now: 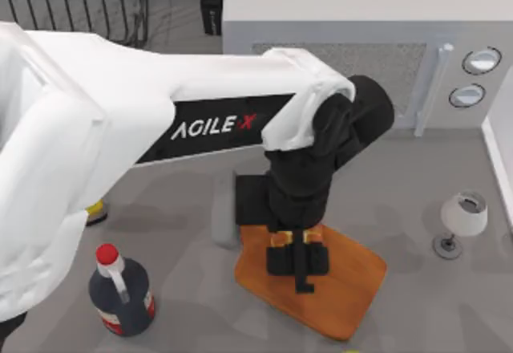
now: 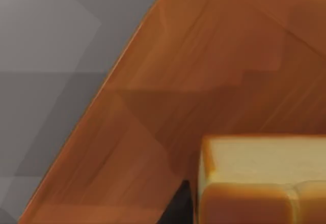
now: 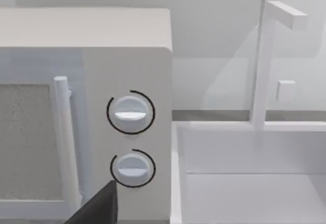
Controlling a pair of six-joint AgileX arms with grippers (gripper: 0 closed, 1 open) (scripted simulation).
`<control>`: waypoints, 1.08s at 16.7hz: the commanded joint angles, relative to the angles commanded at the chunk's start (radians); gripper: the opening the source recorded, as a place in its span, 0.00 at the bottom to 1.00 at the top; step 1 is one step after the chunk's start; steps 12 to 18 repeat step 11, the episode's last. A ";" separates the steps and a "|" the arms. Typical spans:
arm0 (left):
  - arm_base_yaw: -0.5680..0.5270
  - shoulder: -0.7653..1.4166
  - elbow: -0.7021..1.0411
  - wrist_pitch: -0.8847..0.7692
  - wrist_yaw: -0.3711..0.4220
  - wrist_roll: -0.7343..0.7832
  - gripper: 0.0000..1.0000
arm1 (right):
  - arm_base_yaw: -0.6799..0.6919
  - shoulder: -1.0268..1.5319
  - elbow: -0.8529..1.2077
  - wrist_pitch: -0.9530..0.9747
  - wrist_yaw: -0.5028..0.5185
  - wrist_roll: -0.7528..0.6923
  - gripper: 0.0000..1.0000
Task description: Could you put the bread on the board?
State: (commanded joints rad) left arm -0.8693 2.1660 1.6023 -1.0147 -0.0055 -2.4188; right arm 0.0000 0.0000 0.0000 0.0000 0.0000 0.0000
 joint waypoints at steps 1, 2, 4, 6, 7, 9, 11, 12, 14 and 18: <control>0.000 0.000 0.000 0.000 0.000 0.000 0.68 | 0.000 0.000 0.000 0.000 0.000 0.000 1.00; 0.000 0.000 0.000 0.000 0.000 0.000 0.75 | 0.000 0.000 0.000 0.000 0.000 0.000 1.00; 0.000 0.000 0.000 0.000 0.000 0.000 0.90 | 0.000 0.000 0.000 0.000 0.000 0.000 1.00; 0.000 0.000 0.000 0.000 0.000 0.000 1.00 | 0.000 0.000 0.000 0.000 0.000 0.000 1.00; 0.000 0.000 0.000 0.000 0.000 0.000 1.00 | 0.000 0.000 0.000 0.000 0.000 0.000 1.00; 0.000 0.000 0.000 0.000 0.000 0.000 1.00 | 0.000 0.000 0.000 0.000 0.000 0.000 1.00; 0.000 0.000 0.000 0.000 0.000 0.000 1.00 | 0.000 0.000 0.000 0.000 0.000 0.000 1.00; 0.000 0.000 0.000 0.000 0.000 0.000 1.00 | 0.000 0.000 0.000 0.000 0.000 0.000 1.00; 0.000 0.000 0.000 0.000 0.000 0.000 1.00 | 0.000 0.000 0.000 0.000 0.000 0.000 1.00; 0.000 0.000 0.000 0.000 0.000 0.000 1.00 | 0.000 0.000 0.000 0.000 0.000 0.000 1.00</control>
